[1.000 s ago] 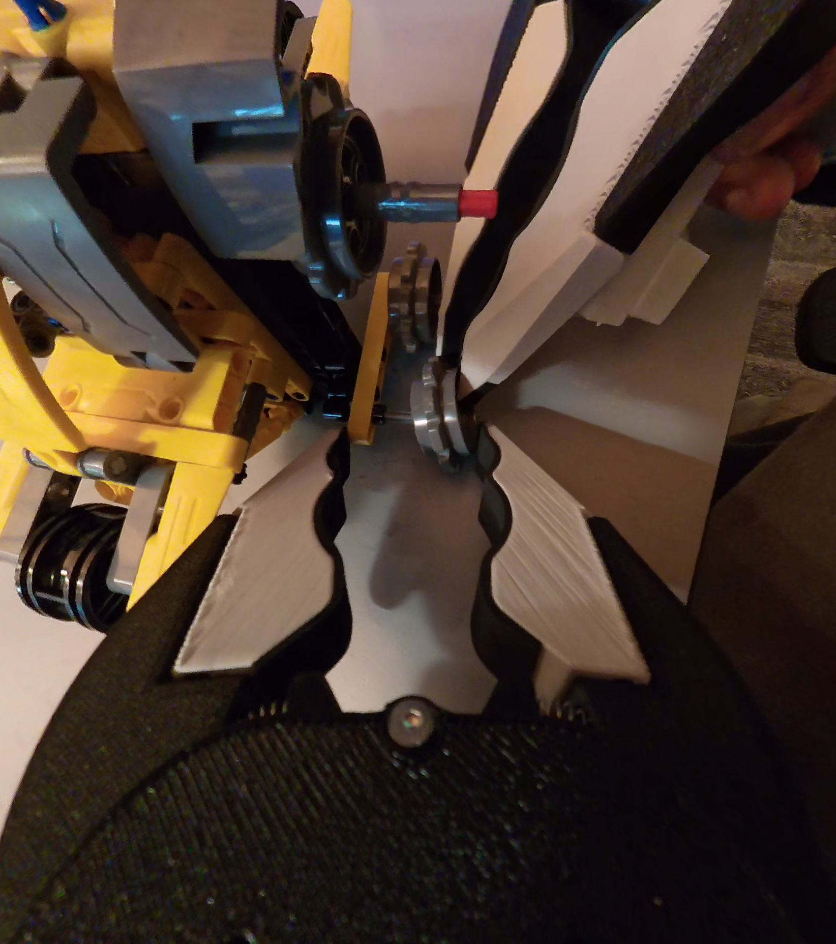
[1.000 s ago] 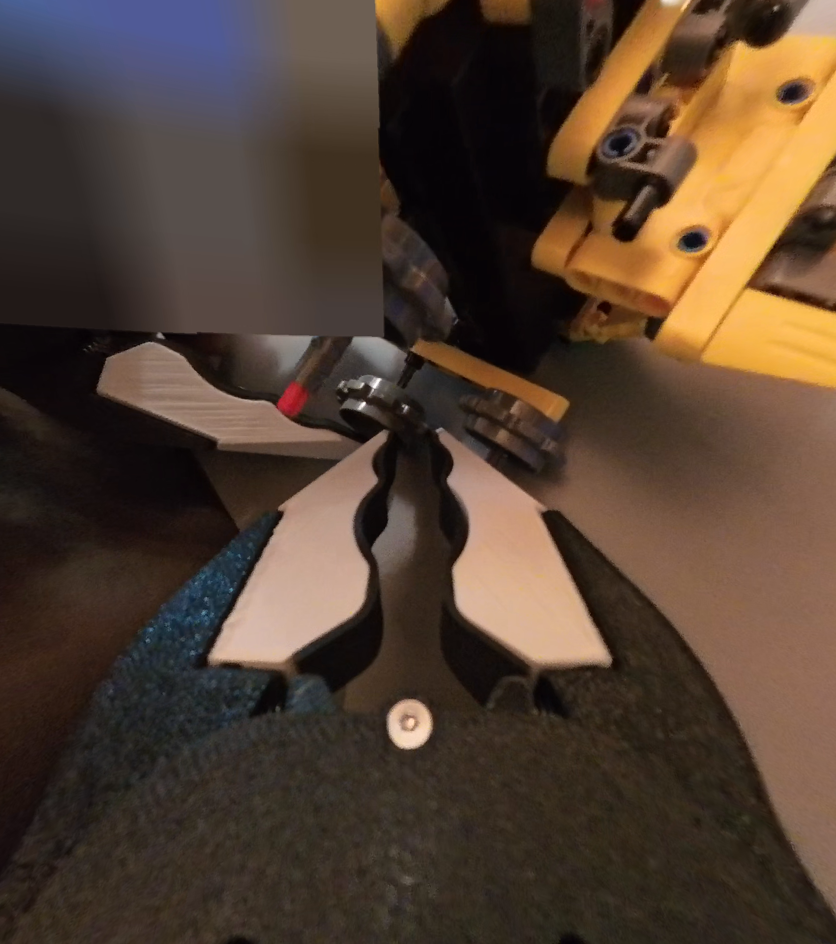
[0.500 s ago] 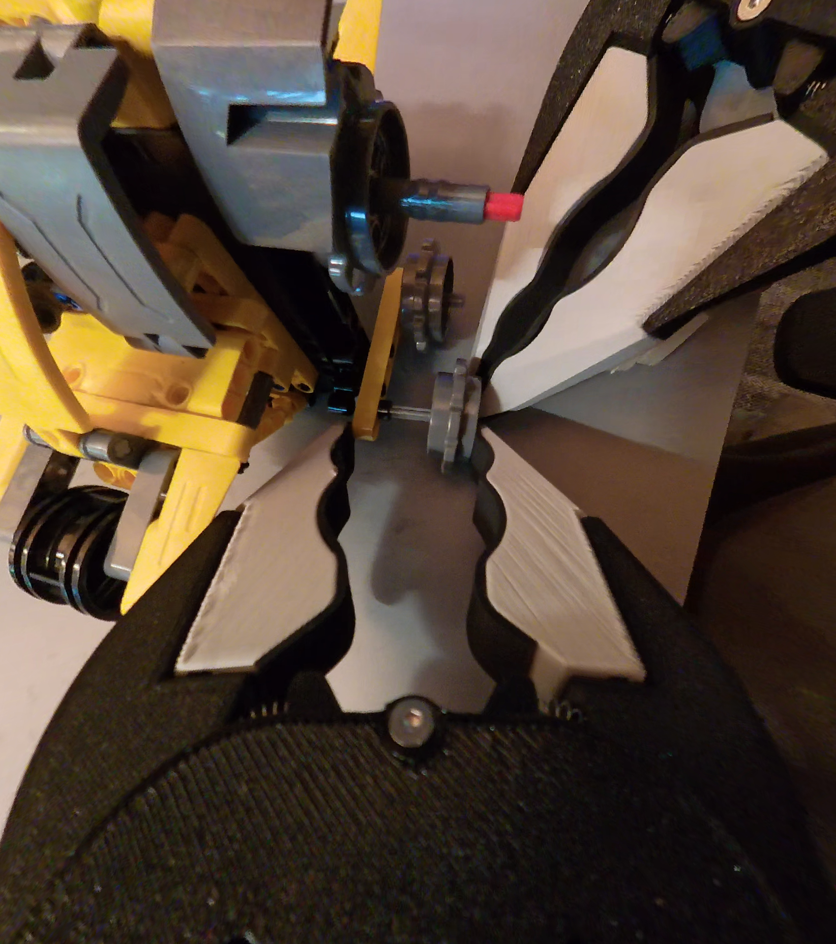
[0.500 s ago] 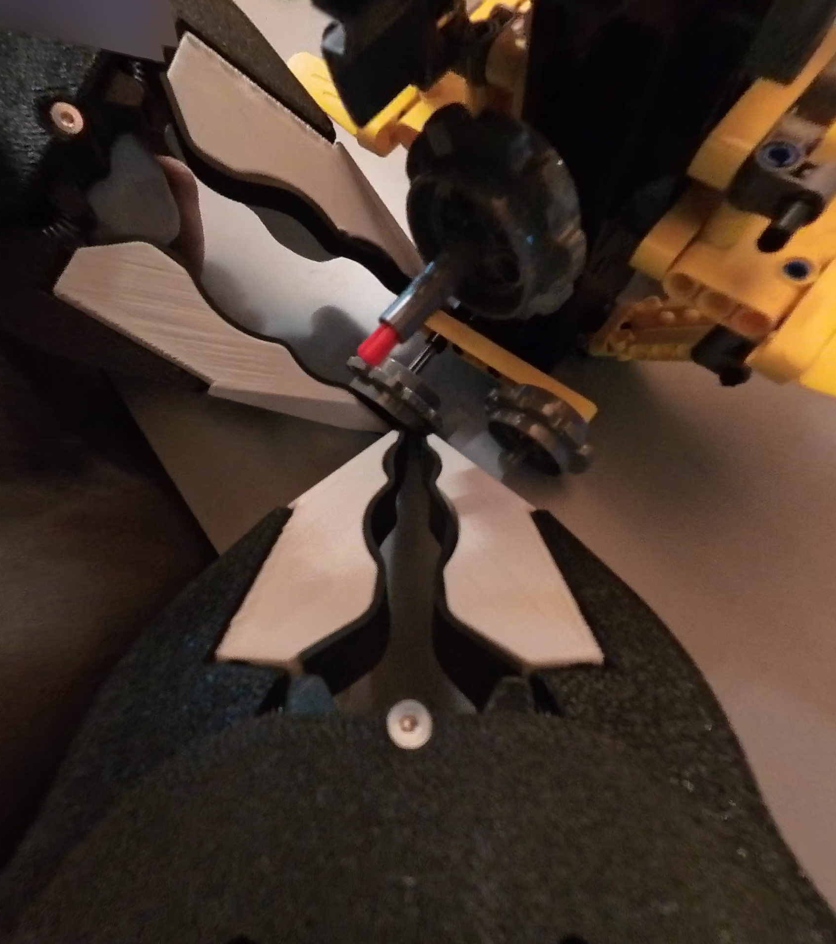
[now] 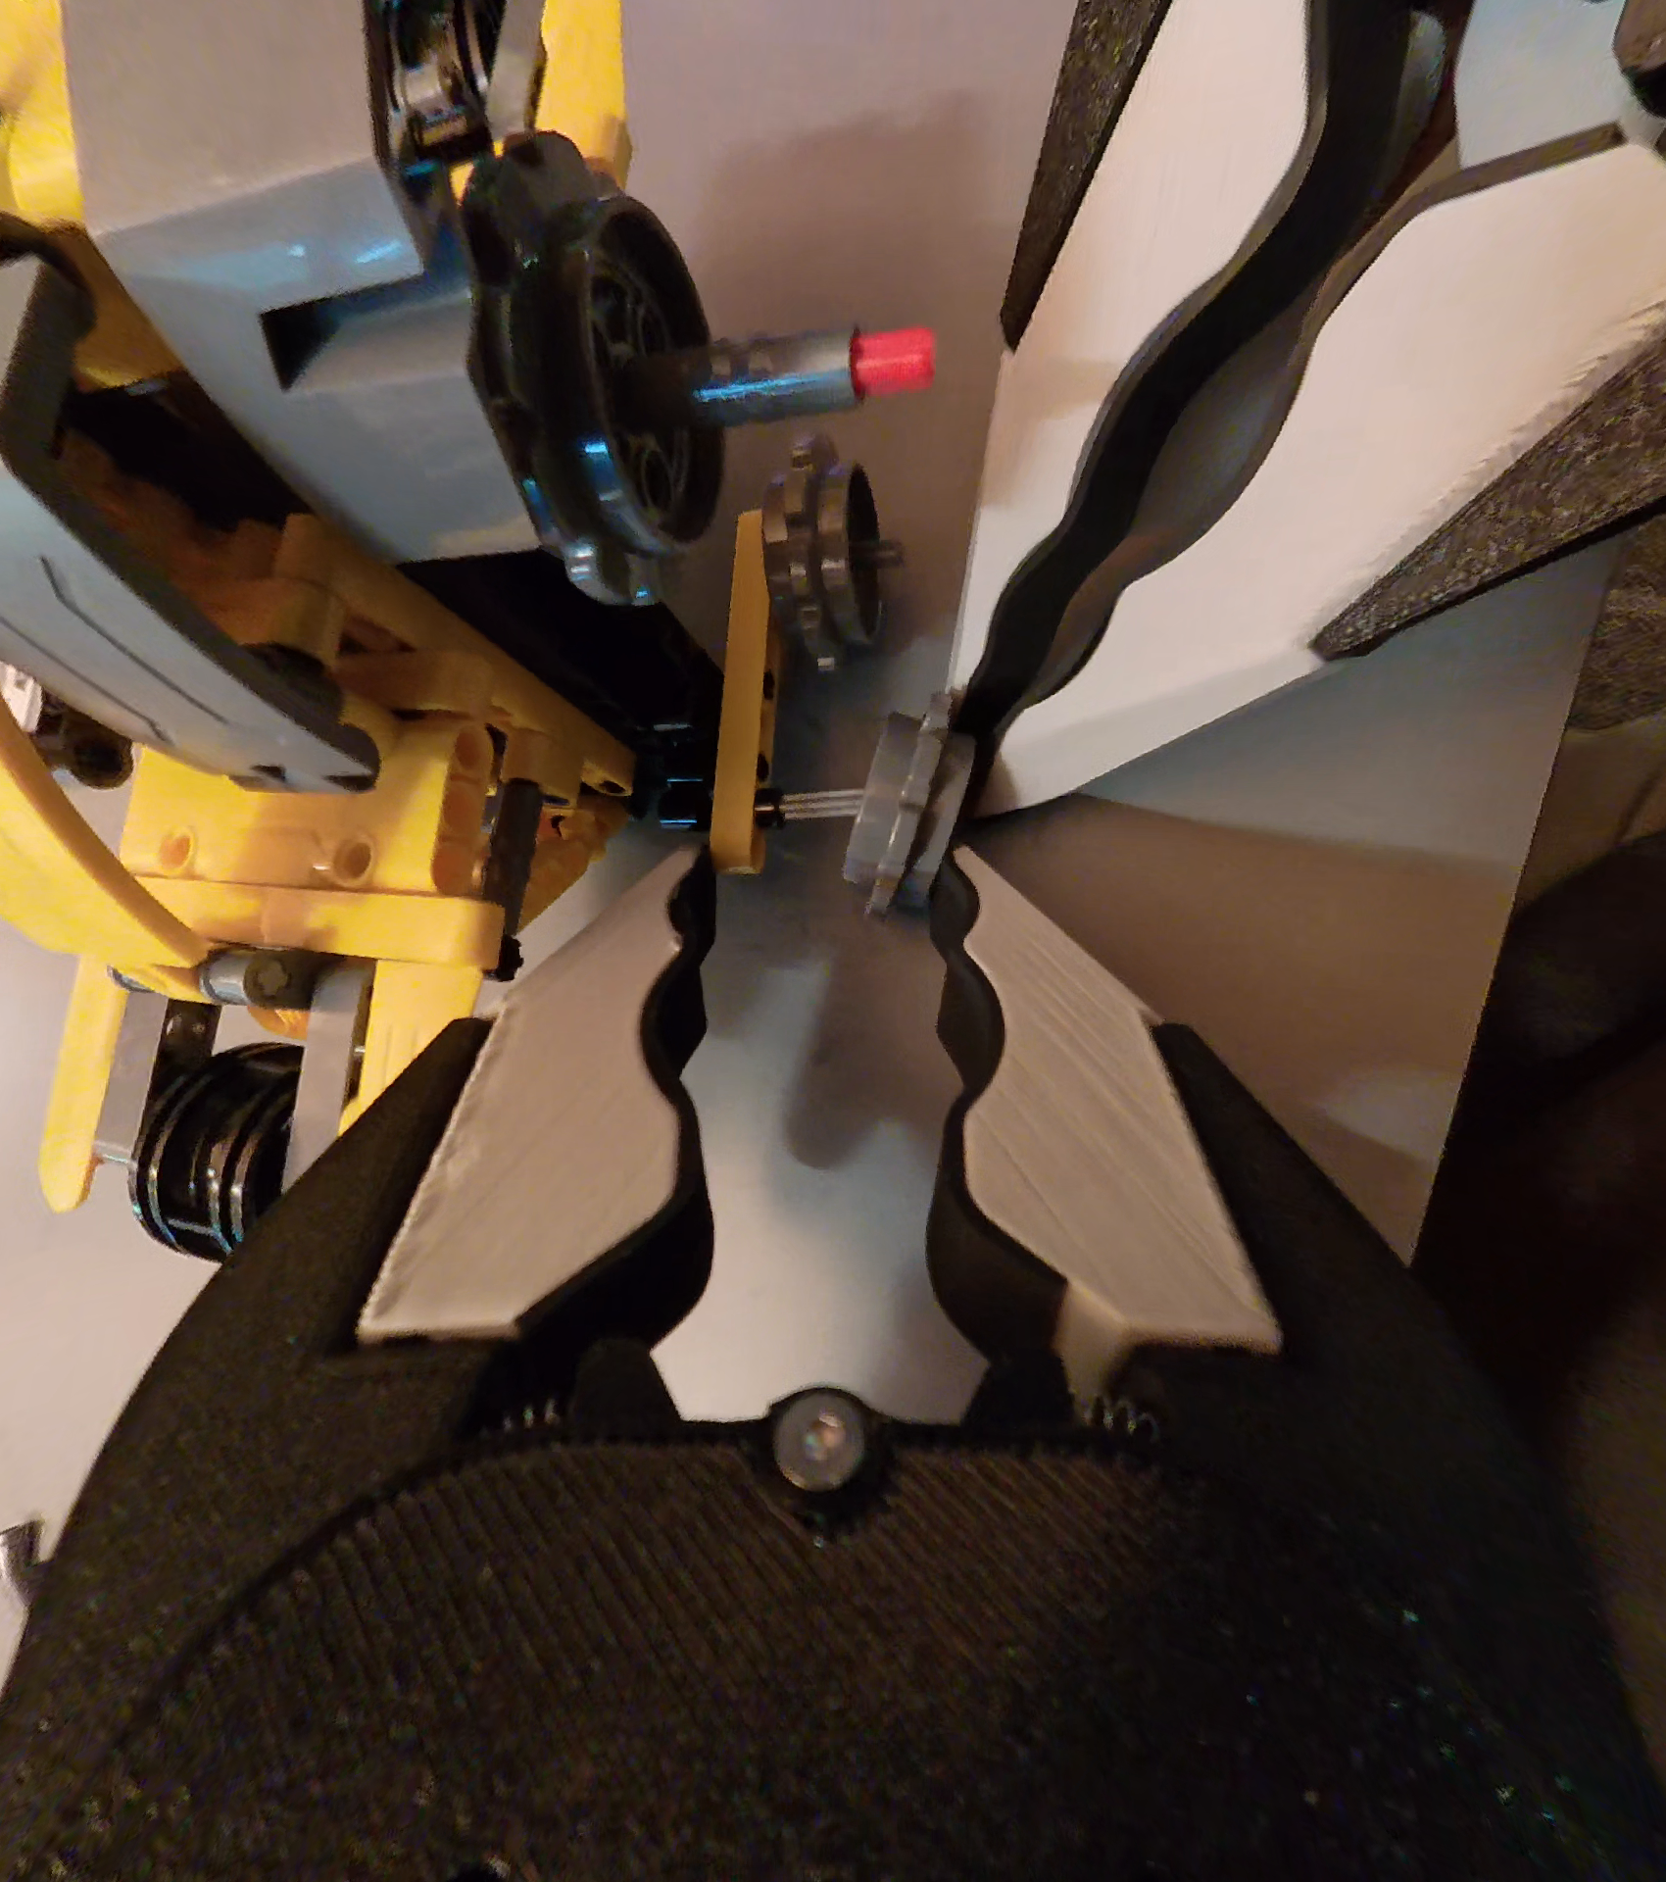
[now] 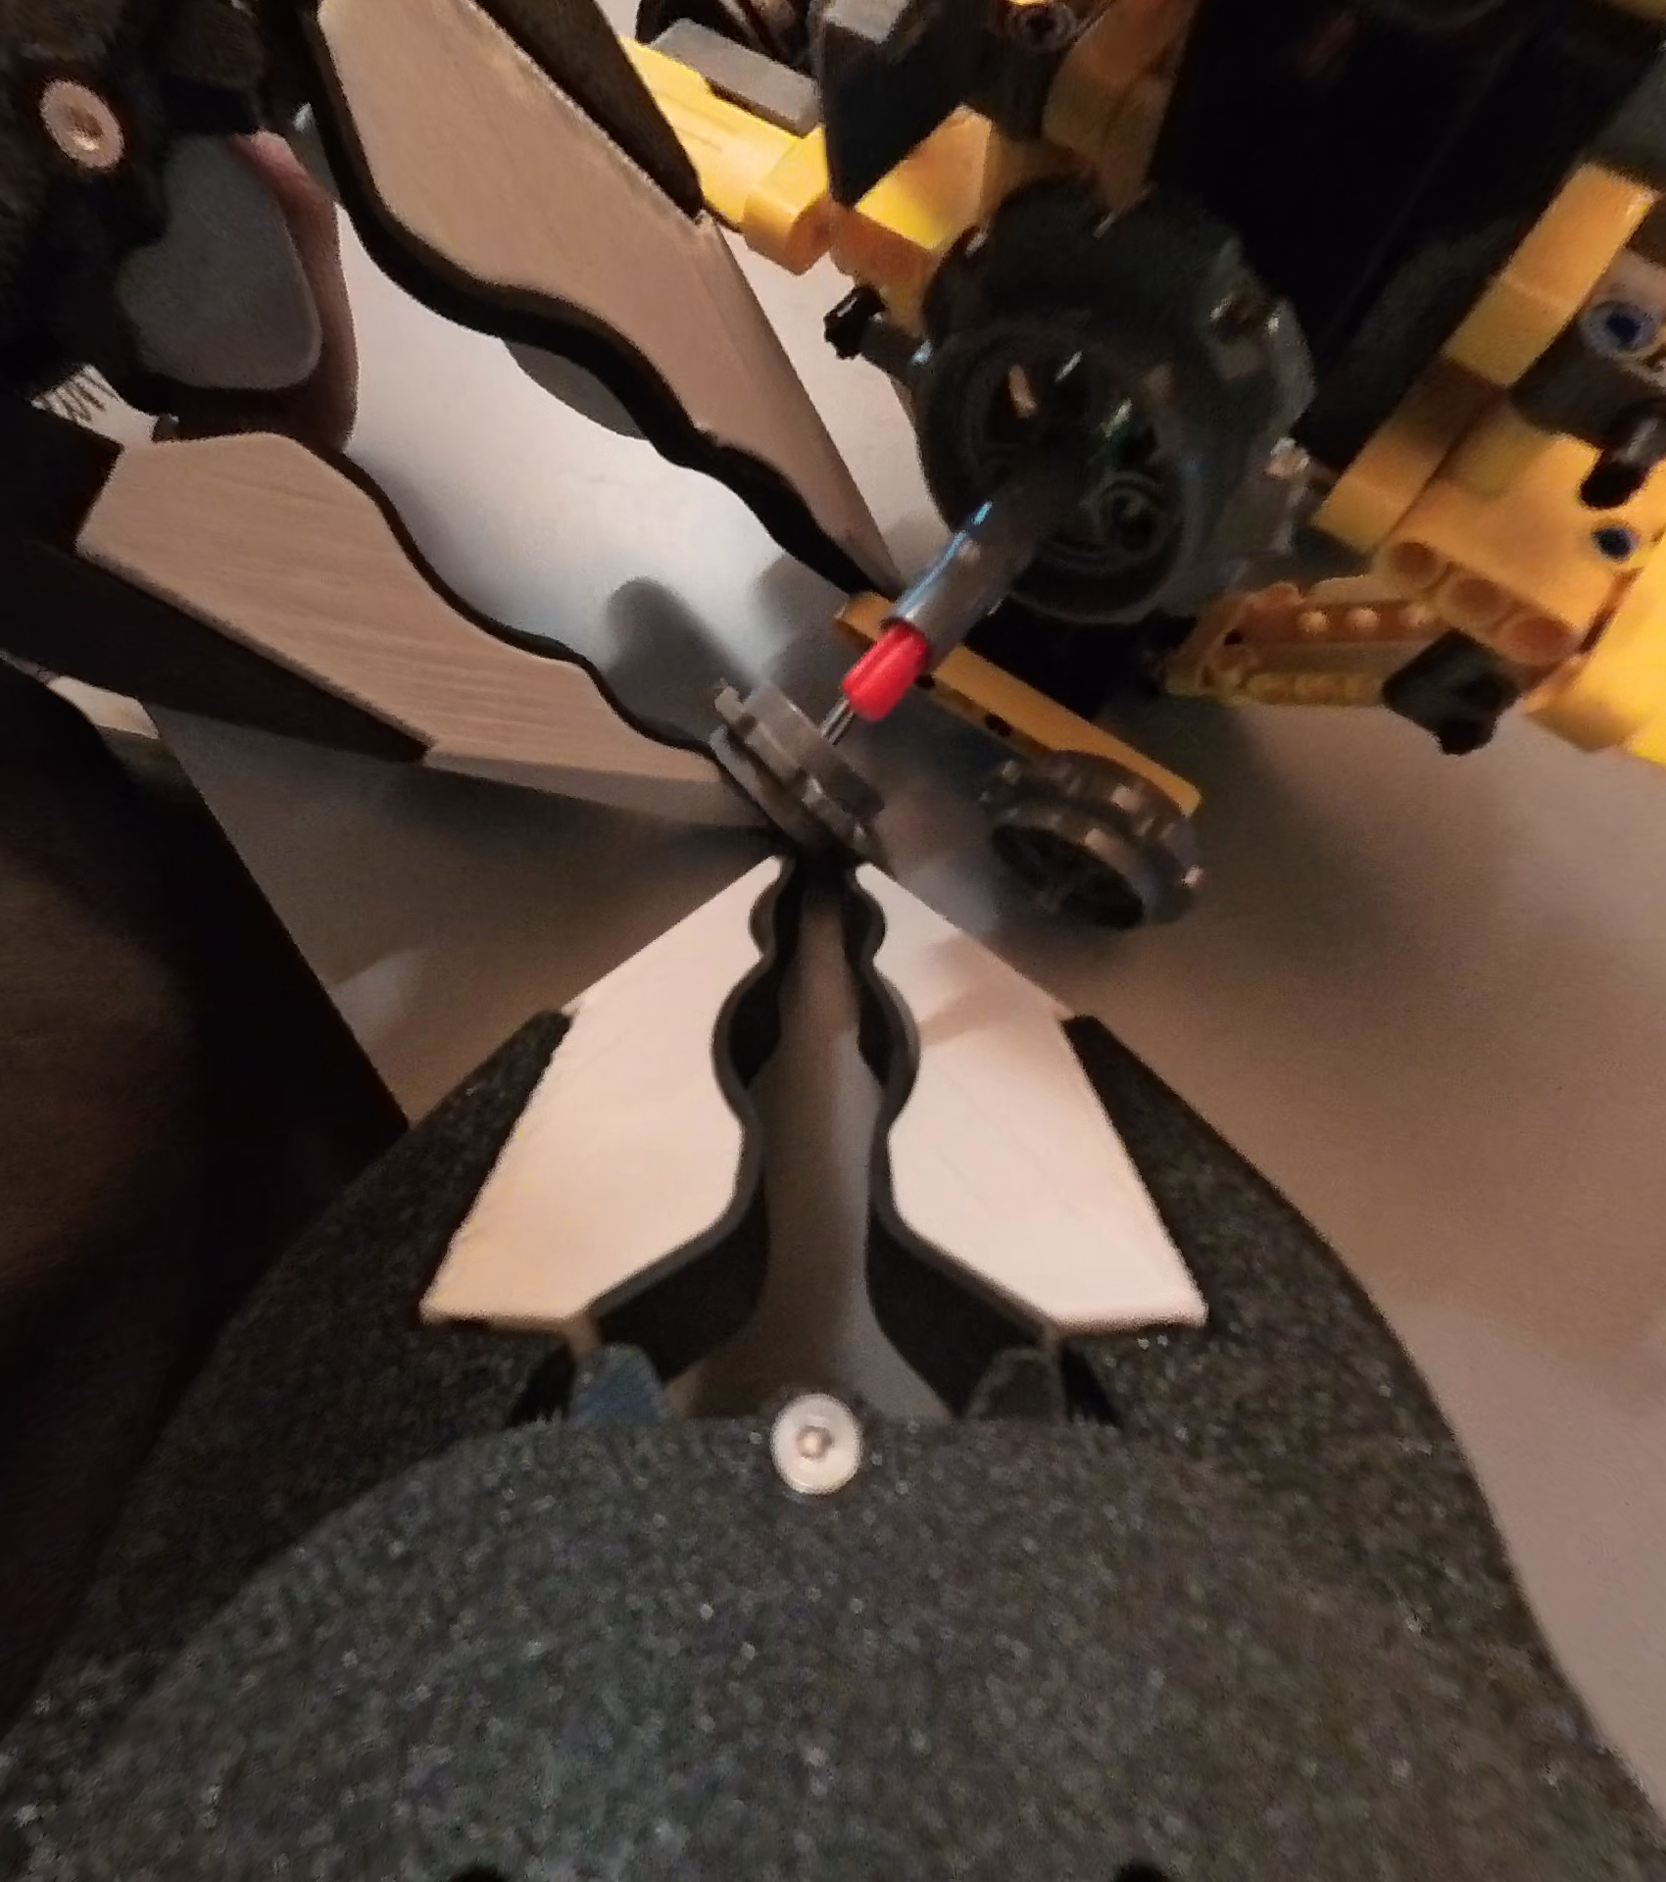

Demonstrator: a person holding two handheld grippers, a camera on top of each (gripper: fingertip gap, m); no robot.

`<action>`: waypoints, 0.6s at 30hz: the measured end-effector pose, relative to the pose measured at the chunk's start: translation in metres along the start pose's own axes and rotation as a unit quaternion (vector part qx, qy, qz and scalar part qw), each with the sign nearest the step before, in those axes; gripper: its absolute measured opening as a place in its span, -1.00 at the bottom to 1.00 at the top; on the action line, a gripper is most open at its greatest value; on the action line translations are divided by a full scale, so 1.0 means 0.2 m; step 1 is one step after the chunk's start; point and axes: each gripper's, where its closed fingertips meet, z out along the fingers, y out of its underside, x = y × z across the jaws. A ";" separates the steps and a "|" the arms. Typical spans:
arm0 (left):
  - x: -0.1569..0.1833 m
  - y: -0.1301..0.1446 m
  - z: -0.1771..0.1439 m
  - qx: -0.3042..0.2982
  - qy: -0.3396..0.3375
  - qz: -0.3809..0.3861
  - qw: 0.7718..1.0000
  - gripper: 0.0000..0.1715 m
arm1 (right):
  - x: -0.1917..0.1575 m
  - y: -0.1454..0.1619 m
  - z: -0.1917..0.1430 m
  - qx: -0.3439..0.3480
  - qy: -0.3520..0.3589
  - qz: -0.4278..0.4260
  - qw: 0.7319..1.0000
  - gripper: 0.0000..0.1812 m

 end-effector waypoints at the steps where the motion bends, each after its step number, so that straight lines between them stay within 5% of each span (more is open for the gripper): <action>1: 0.00 0.00 0.00 0.002 -0.001 -0.001 1.000 -0.51 | 0.00 0.00 0.00 0.001 0.002 0.001 1.000 -0.91; 8: 0.01 0.01 0.00 0.022 0.008 -0.024 0.999 -0.78 | 0.01 -0.01 0.00 0.009 0.025 0.000 1.000 -0.84; 18: -0.01 0.02 -0.01 0.034 0.046 -0.084 0.995 -0.58 | 0.06 -0.03 -0.04 0.028 0.039 -0.002 0.999 -0.92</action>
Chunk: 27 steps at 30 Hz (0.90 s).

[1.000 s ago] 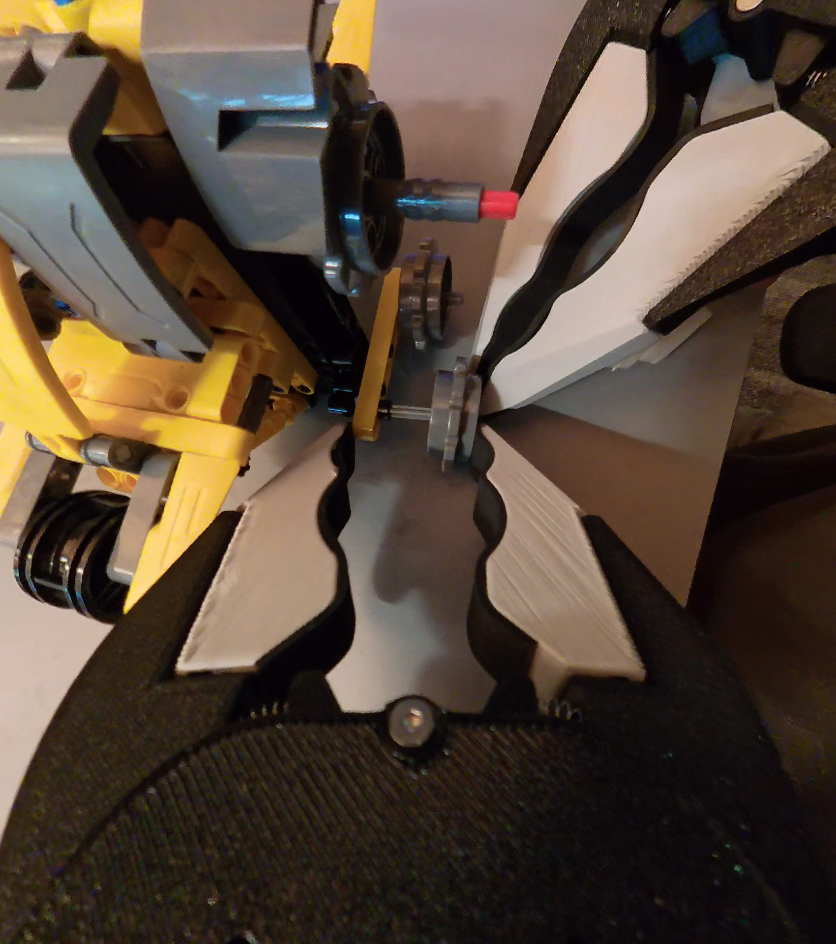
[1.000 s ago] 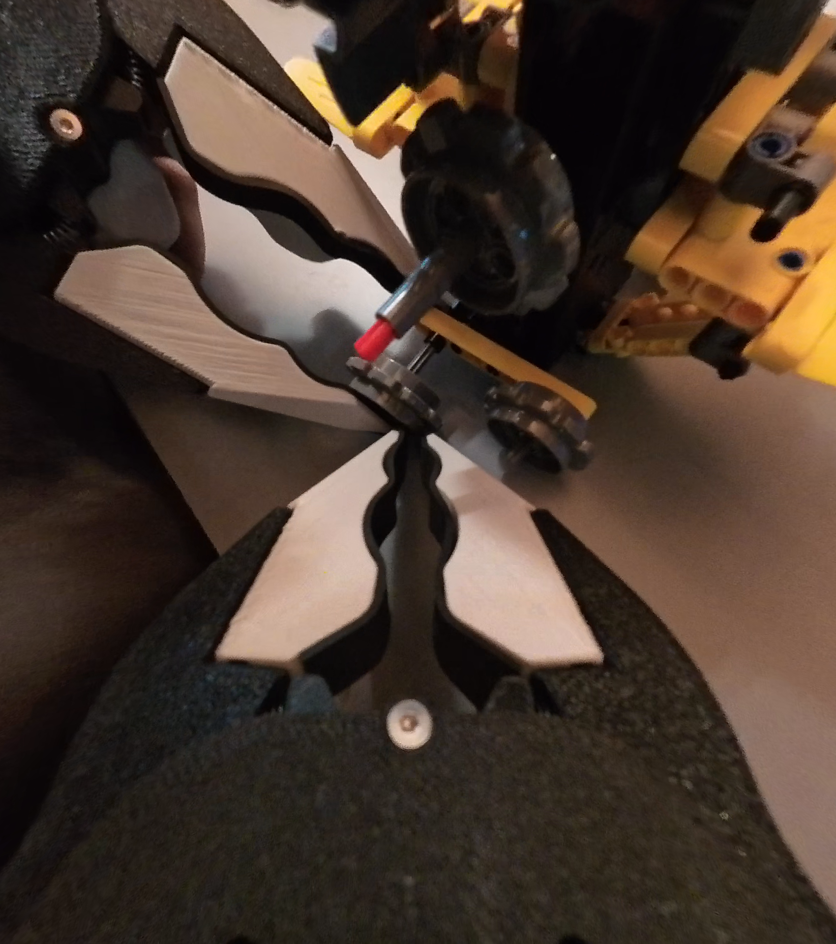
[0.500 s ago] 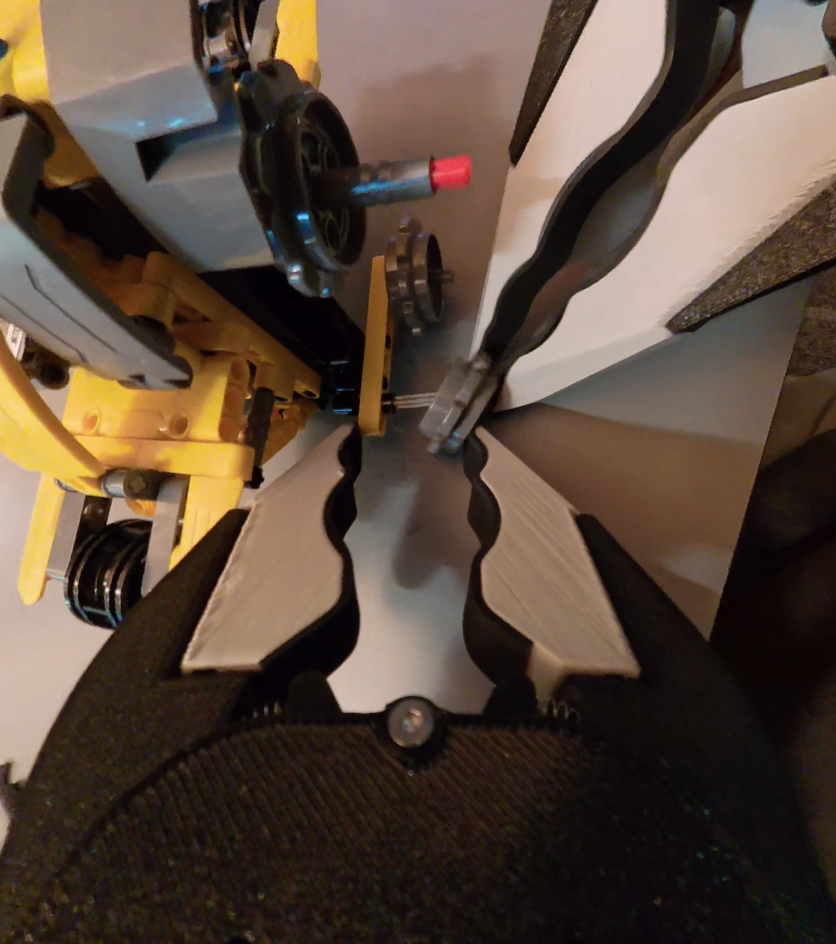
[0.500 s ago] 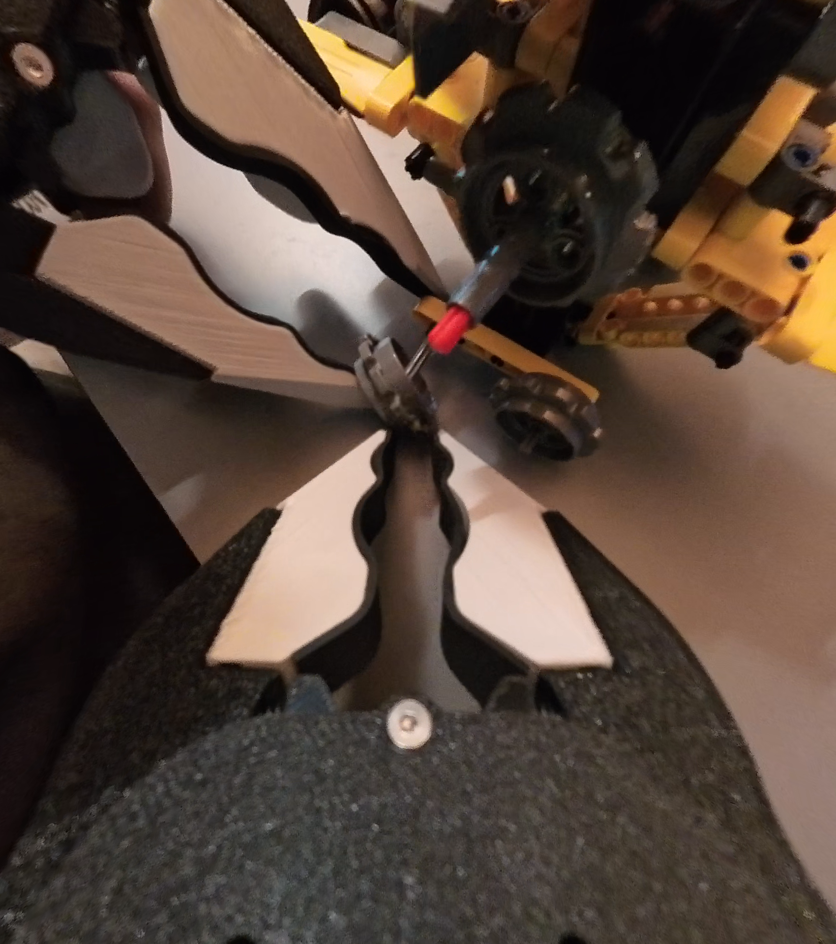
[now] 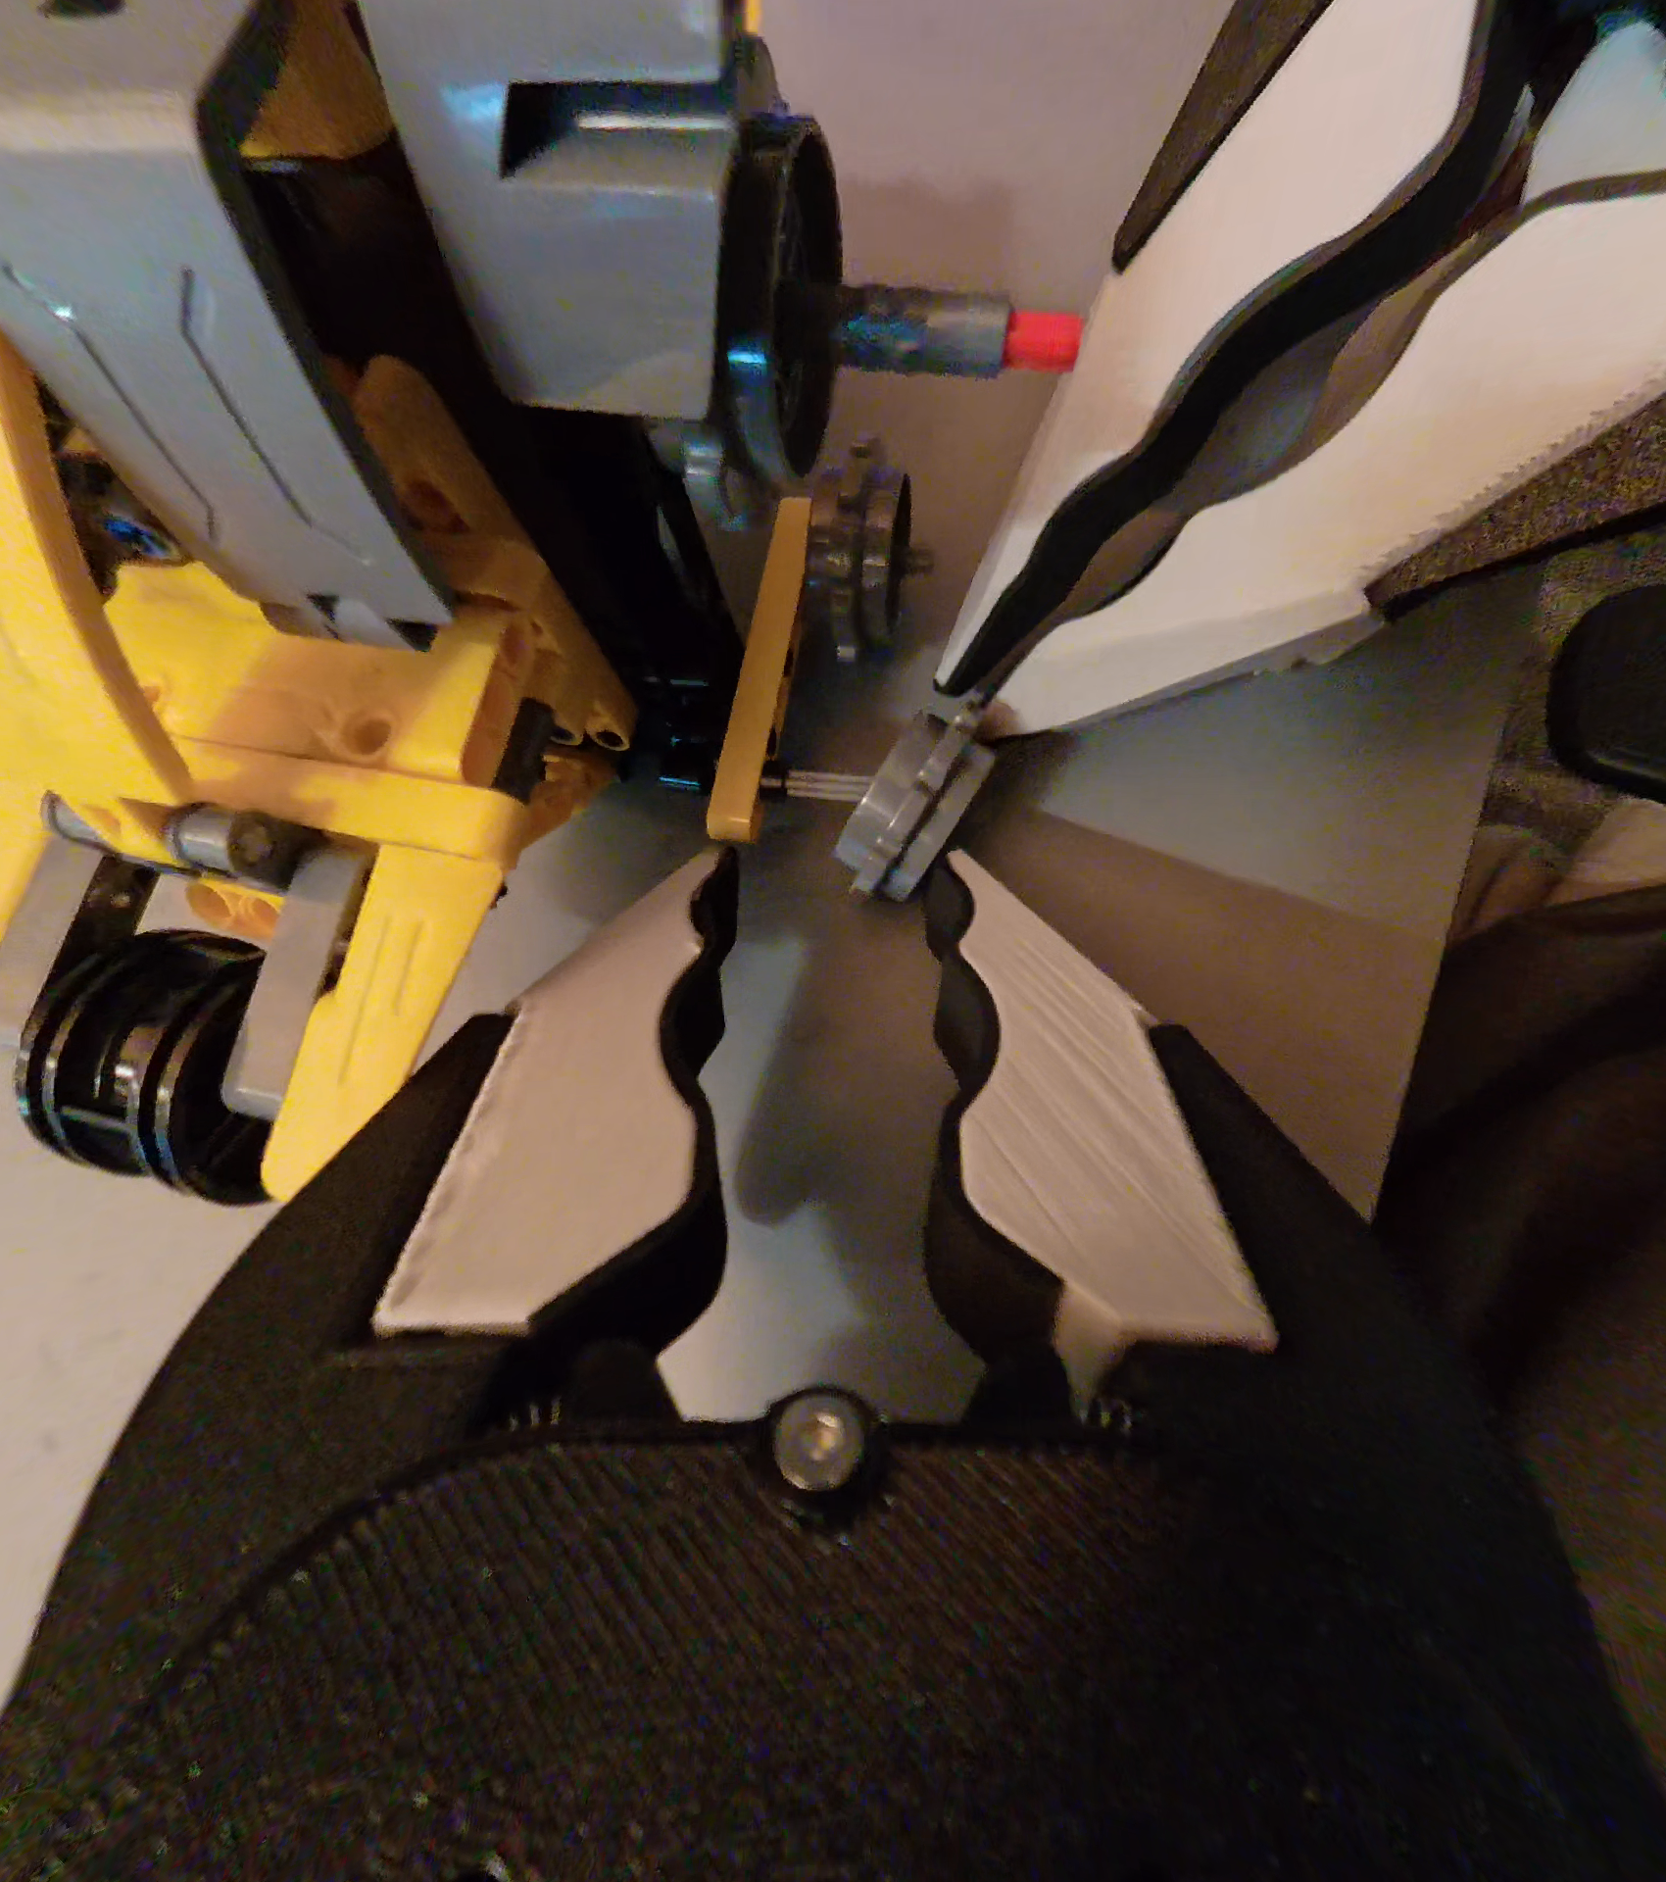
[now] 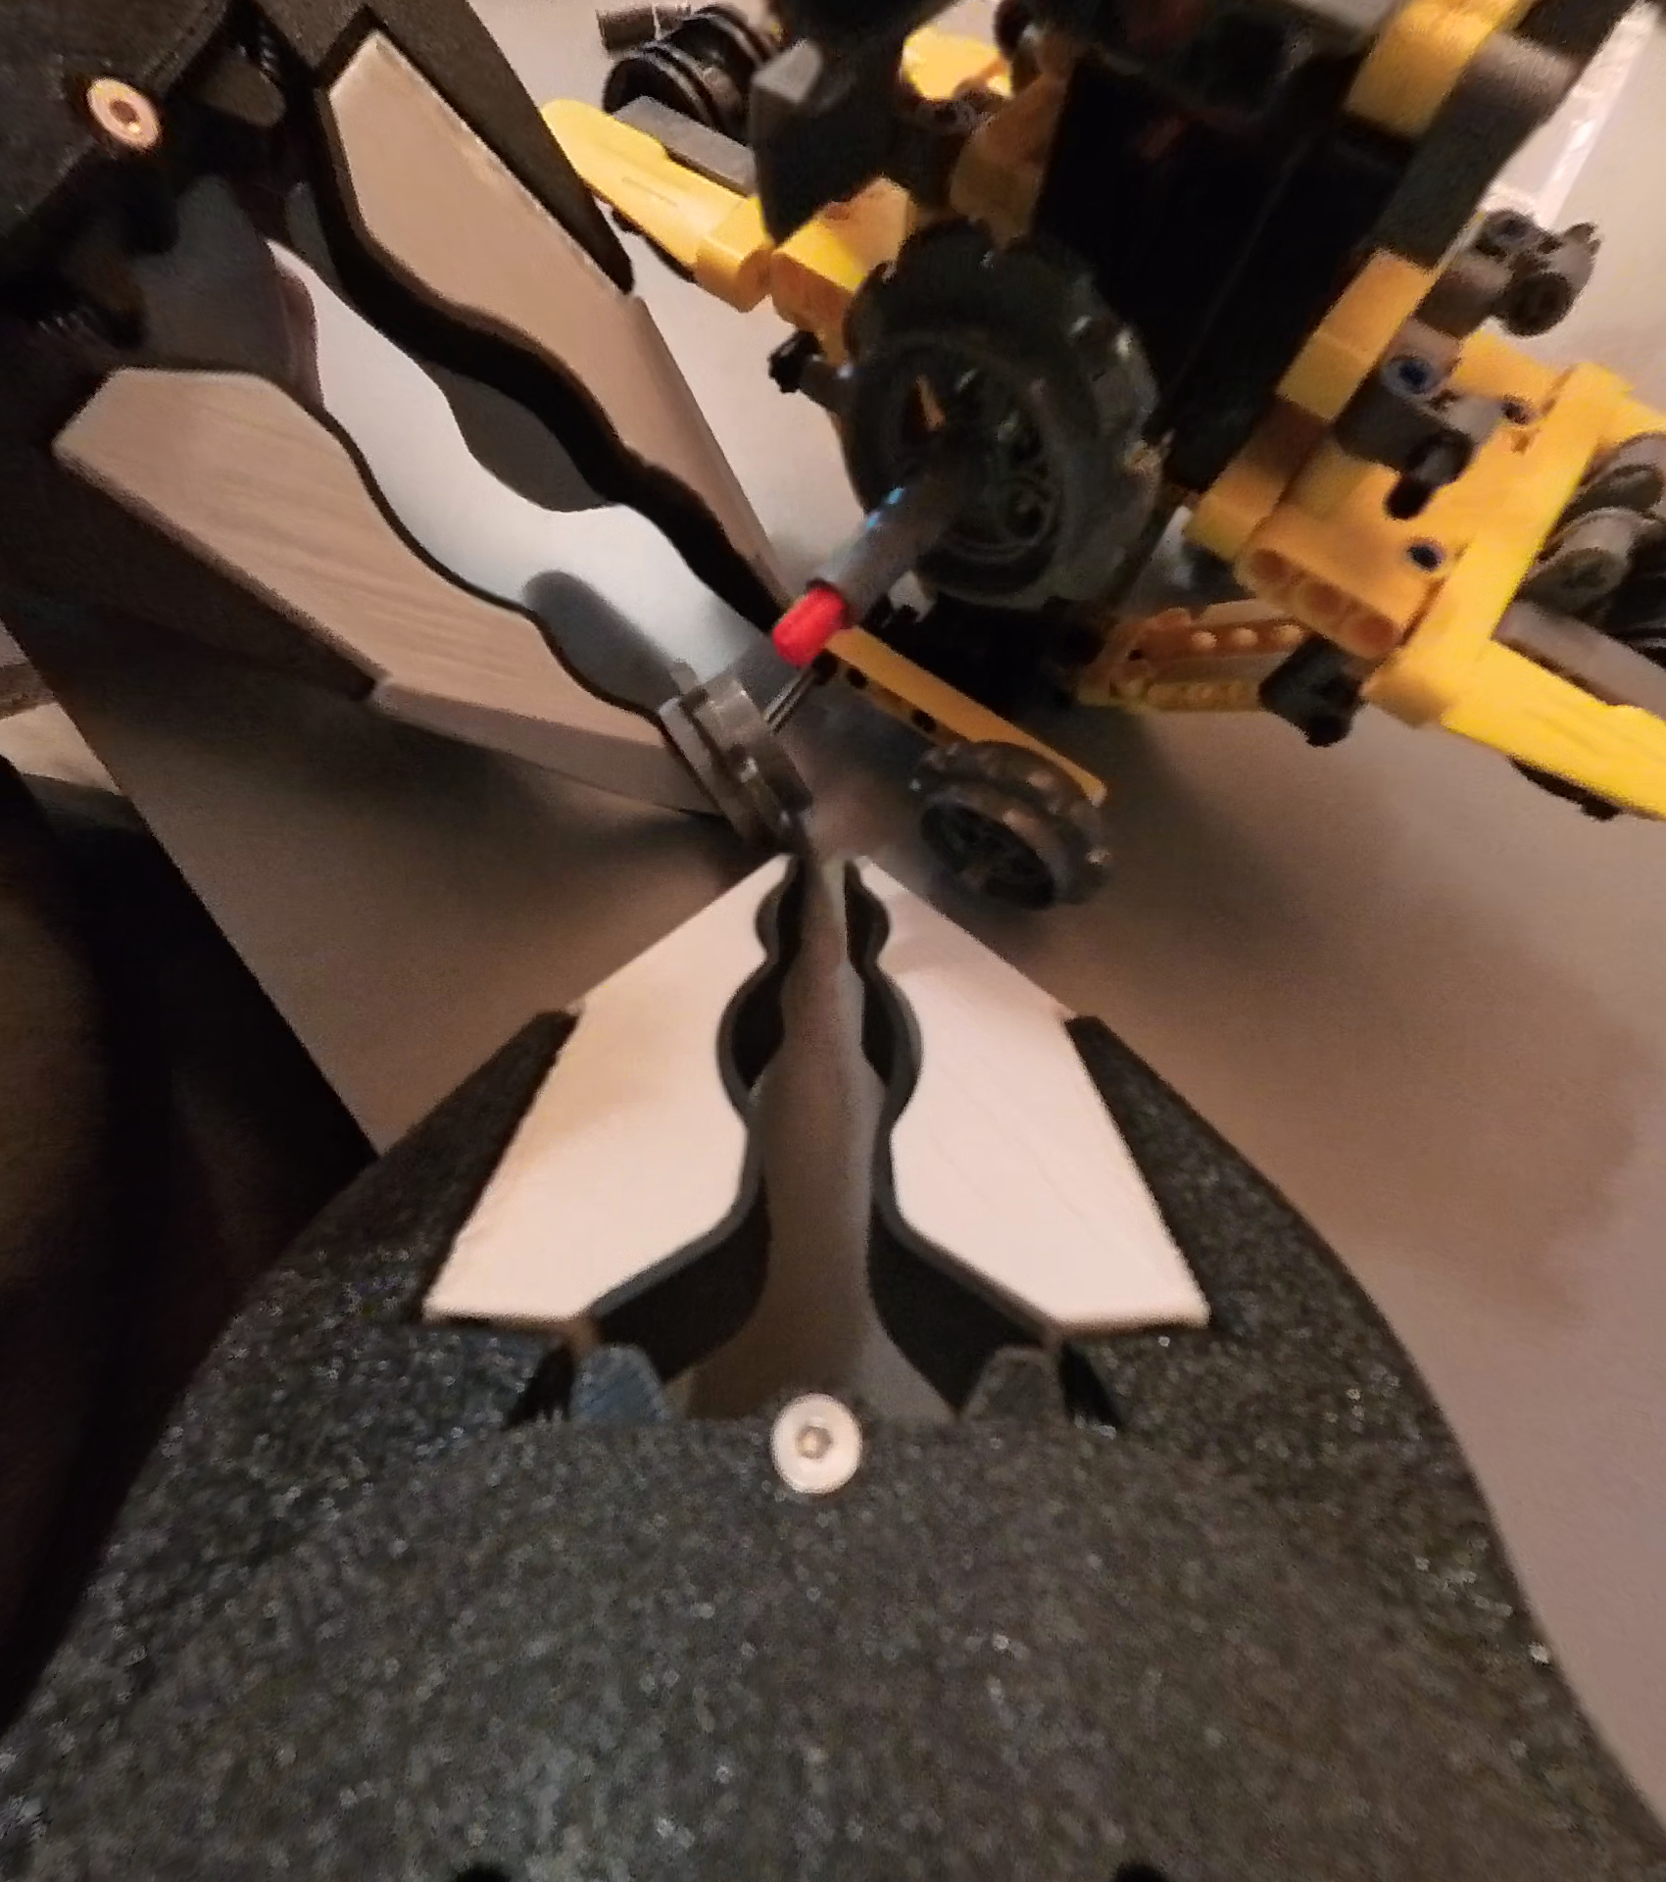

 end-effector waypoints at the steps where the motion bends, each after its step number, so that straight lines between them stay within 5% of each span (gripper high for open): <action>1: 0.00 0.00 0.00 0.002 0.001 -0.002 1.000 -0.57 | 0.01 0.00 0.00 0.000 0.003 -0.001 1.000 -0.93; 17: 0.07 0.05 -0.06 -0.001 0.036 -0.011 0.999 -0.92 | -0.08 0.00 -0.06 0.027 0.019 -0.045 0.998 -0.80; 27: 0.18 0.03 -0.07 0.008 0.058 -0.017 0.998 -0.84 | -0.15 0.01 -0.01 0.022 0.059 -0.156 0.986 -0.59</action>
